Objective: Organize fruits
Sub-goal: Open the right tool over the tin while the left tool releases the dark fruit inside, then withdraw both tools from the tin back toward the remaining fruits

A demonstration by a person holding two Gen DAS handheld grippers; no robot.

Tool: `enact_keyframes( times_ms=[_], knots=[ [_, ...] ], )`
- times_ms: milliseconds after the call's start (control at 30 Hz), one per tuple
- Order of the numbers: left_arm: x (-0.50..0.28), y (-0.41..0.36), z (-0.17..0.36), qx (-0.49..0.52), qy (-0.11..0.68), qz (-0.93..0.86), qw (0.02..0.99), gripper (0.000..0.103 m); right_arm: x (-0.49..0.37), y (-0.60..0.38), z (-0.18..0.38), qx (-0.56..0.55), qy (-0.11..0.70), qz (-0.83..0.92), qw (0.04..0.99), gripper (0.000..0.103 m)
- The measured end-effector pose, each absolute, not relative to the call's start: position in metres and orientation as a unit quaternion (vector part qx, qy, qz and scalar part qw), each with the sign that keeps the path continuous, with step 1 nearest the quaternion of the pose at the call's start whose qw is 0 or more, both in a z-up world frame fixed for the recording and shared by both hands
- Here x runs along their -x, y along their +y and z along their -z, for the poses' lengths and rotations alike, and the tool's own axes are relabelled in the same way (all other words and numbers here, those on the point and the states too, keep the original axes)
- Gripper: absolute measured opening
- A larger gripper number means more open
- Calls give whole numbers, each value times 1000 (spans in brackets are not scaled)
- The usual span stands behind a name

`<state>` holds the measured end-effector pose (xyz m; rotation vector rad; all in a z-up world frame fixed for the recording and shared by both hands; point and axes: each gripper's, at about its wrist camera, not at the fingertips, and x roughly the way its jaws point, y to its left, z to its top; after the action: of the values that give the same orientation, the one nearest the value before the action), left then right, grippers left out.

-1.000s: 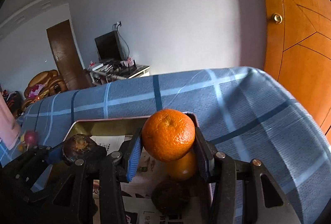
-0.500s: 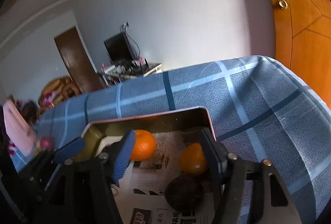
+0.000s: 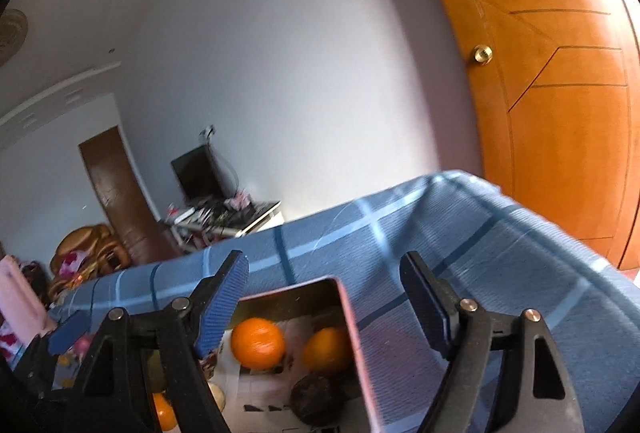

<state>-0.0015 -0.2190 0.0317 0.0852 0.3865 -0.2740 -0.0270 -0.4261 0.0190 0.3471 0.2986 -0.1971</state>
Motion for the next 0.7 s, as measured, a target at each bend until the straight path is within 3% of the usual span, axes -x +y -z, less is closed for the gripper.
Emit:
enact_keyframes(
  times_ms=[167, 700],
  knots=[
    [9, -190, -31, -35, 182, 86, 979, 103, 40, -420, -23, -144, 113, 98, 978, 79],
    [14, -139, -15, -27, 203, 58, 977, 103, 57, -403, -12, -151, 153, 129, 968, 79]
  ],
)
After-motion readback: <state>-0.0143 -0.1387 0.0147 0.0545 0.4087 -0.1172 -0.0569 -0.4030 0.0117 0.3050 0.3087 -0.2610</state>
